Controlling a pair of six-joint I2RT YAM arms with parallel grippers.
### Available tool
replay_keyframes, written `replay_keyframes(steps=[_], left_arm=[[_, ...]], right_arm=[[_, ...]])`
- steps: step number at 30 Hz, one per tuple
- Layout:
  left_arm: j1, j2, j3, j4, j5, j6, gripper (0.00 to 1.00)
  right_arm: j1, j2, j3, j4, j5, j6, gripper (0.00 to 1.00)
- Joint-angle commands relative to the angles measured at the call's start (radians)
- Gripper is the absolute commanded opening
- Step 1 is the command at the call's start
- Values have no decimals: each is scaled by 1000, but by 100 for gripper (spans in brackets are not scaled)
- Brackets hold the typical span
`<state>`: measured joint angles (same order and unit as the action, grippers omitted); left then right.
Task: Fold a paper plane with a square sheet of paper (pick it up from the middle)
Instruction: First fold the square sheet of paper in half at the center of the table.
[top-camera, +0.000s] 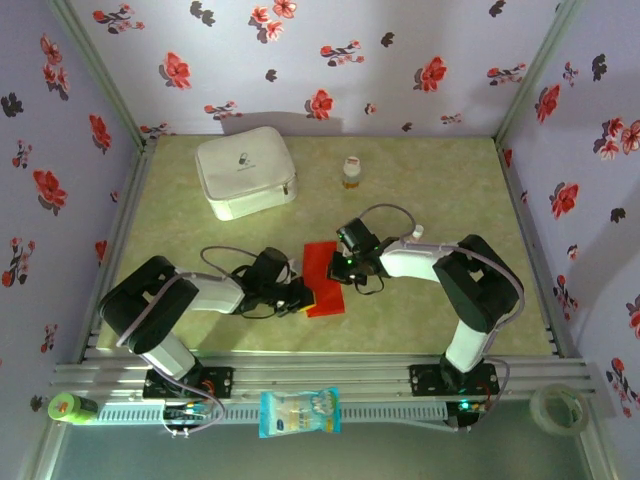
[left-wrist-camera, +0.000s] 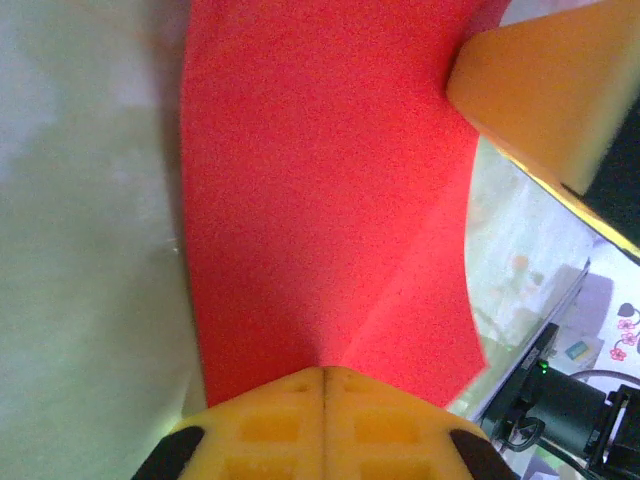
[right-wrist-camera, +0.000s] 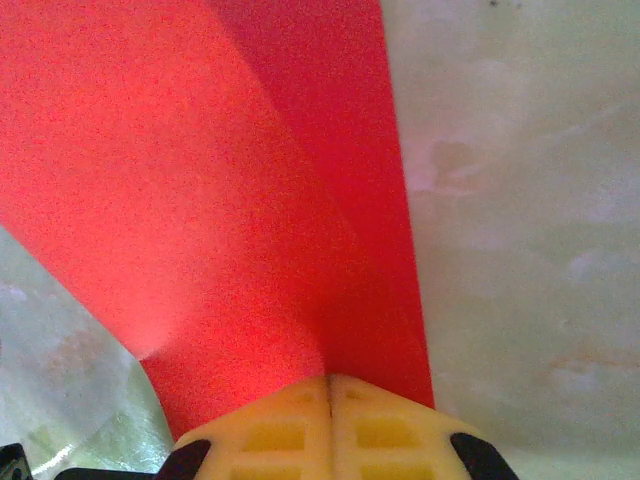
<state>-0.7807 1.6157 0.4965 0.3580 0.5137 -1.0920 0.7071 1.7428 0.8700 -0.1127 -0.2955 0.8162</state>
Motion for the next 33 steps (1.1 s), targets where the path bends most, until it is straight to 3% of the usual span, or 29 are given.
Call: replay_keyframes(steps=[1,8,26,29,33], left_arm=[[-23,19,-80,27,-5,-29,0],[-37,-53,-150,-8,-17,-17,0],[-95,-256,37,-486,-136,198,3],[-87,-321,60,-505,-196,190,4],[-14,-332,87,-455,-195,176,4]], right_arm=[[-1,29,-52,-130,88,12,0],[-1,27,-55,-135,94,11,0],[-1,27,-43,-158,99,6,0],[-1,22,-43,-160,96,2,0],[-1,23,-39,-159,73,-22,0]])
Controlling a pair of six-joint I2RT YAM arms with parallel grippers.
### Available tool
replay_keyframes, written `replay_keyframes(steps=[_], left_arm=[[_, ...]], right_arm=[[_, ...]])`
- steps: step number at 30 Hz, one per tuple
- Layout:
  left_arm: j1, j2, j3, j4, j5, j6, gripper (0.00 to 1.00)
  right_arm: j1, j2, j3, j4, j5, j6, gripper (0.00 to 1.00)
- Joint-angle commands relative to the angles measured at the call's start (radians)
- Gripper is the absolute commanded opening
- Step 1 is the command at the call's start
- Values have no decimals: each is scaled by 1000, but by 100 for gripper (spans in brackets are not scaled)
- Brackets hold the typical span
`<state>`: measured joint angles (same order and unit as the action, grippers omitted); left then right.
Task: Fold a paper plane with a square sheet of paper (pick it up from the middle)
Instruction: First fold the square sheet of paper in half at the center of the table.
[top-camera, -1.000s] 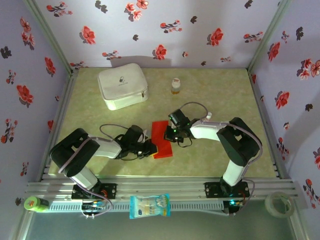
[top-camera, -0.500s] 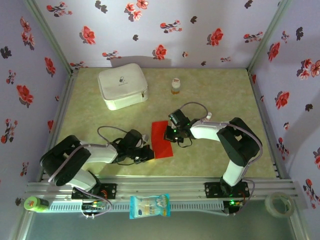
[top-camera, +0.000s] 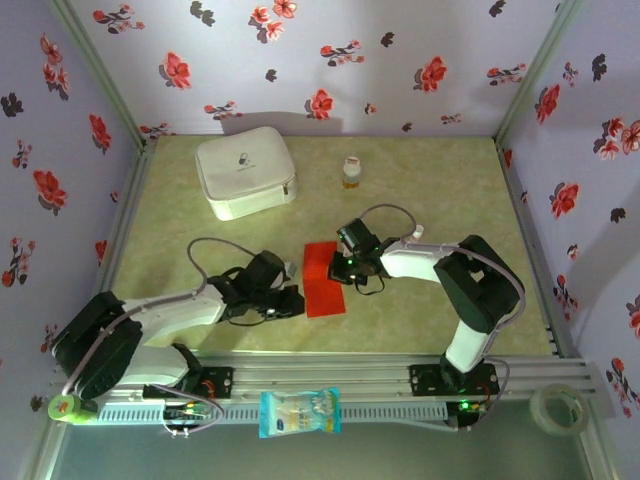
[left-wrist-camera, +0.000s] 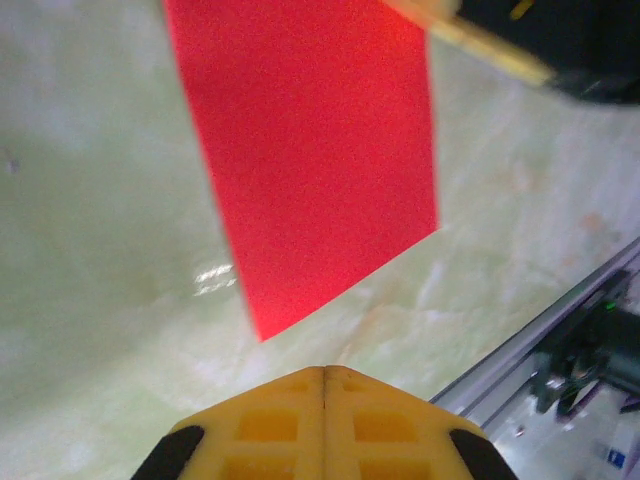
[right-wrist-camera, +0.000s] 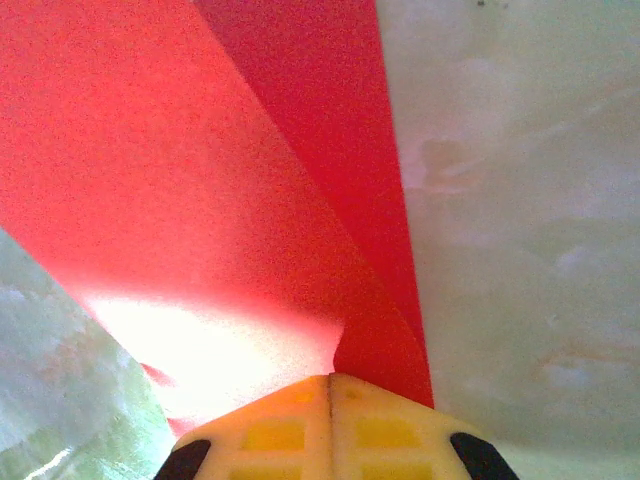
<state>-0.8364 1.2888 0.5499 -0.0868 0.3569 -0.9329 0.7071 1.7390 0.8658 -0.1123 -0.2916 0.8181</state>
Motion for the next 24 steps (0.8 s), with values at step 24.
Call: replay_keyframes(steps=[24], left_arm=[[213,448,191,267,102,62,3]], right_arm=[[-1,71,12,-231,-20,-158,0]])
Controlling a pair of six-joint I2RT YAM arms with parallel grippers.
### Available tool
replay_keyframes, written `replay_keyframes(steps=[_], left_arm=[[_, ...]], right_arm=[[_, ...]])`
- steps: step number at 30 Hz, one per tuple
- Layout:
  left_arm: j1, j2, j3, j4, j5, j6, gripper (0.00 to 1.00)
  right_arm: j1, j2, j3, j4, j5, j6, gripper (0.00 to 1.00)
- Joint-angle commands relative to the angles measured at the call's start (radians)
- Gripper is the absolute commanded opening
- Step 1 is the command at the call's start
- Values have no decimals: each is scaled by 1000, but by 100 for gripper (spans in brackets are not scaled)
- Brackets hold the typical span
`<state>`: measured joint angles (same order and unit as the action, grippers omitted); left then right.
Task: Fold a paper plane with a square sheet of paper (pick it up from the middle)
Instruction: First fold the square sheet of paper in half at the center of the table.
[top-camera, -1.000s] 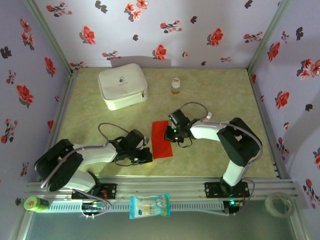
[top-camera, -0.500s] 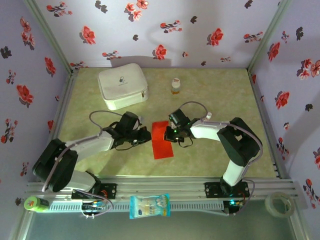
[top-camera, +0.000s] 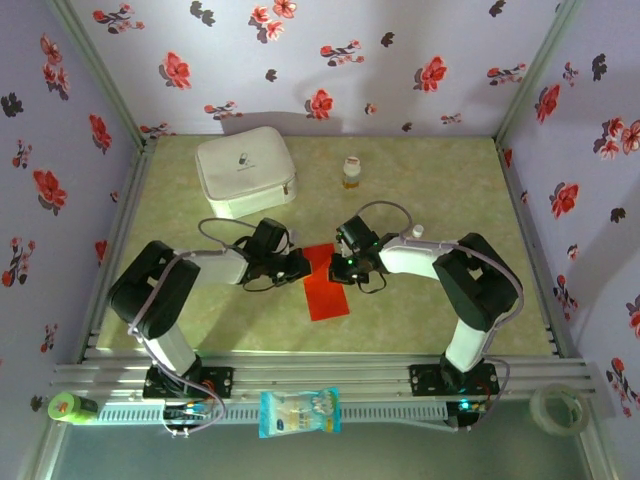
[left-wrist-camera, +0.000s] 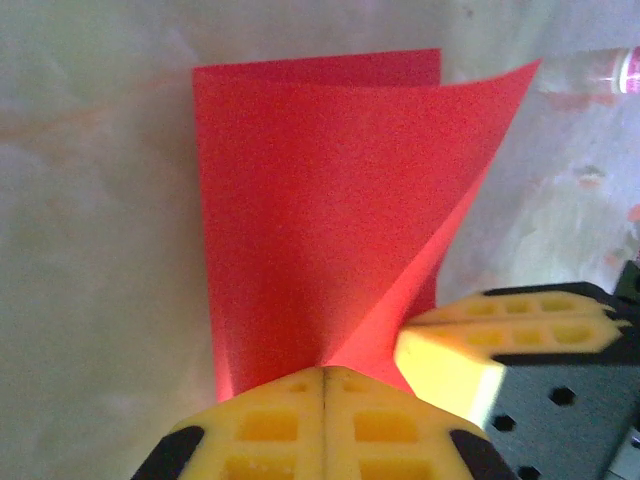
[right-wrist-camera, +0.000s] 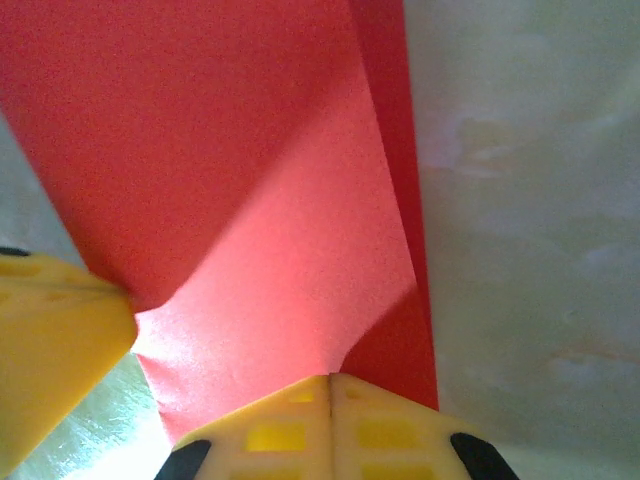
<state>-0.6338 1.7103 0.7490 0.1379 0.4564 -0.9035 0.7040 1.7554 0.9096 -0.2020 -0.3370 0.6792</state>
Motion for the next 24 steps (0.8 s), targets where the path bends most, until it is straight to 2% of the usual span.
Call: replay_keyframes(steps=[1,9,17,24], left_arm=[[12,34,-27,51,1,31,2],[19,59,-82,27,-23,61,3],[24,-5,38,-52,-4,76,6],[46,81,67,-56,-11,105,6]], right_arm=[[2,55,-33,-142,30,-17,0],[2,52,-44,-142,40,-8,0],[2,52,-31,-154,47,-8,0],[2,55,-18,-165,60,-2,0]])
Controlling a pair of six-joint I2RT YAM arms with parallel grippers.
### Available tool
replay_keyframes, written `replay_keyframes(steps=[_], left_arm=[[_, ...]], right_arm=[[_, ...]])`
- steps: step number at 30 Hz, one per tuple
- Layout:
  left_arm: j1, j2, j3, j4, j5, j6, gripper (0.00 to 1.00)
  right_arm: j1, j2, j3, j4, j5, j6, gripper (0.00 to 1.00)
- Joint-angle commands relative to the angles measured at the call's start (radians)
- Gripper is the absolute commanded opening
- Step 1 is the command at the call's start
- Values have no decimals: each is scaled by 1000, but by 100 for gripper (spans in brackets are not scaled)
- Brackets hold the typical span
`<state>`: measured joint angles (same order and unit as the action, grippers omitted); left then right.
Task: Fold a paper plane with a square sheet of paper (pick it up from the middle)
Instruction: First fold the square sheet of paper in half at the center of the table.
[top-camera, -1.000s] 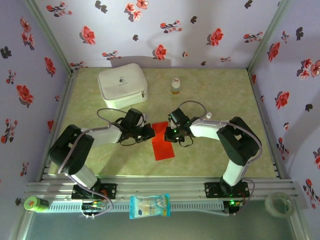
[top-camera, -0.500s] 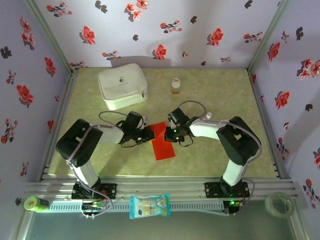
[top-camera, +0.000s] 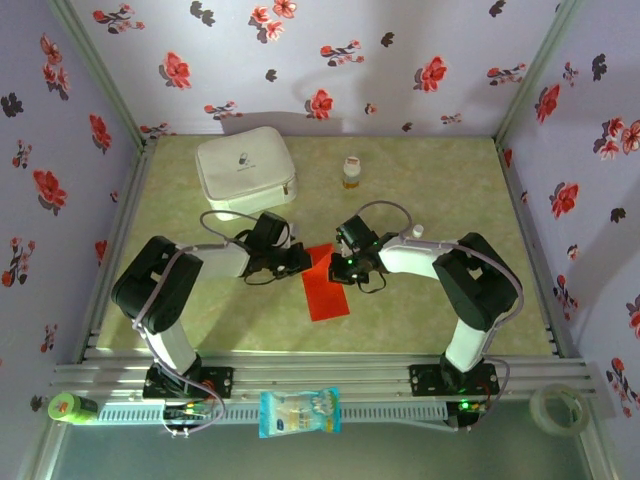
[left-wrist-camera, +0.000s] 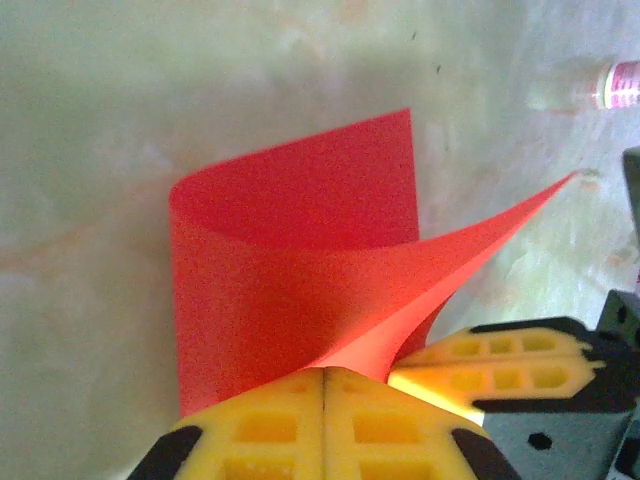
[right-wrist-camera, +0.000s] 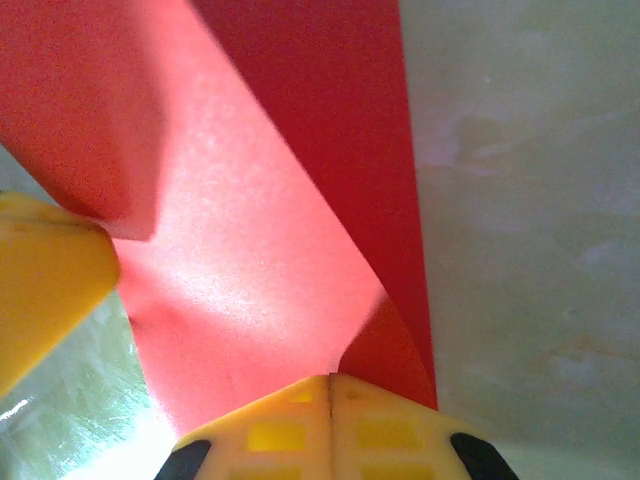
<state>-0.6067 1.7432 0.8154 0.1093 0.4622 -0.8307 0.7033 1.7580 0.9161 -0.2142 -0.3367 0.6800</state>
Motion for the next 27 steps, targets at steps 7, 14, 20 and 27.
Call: replay_keyframes(steps=[7,14,20,27], left_arm=[[34,91,-54,10,-38,20,5],[47,69,-4,-46,-33,21,5],[48,54,58,-65,4,32,6],[67,84,57,-25,20,21,6]], right_arm=[[4,51,-38,-153,58,-1,0],[4,47,-40,-150,57,2,0],[4,50,-38,-150,56,4,0],[4,50,-41,-147,57,3,0]])
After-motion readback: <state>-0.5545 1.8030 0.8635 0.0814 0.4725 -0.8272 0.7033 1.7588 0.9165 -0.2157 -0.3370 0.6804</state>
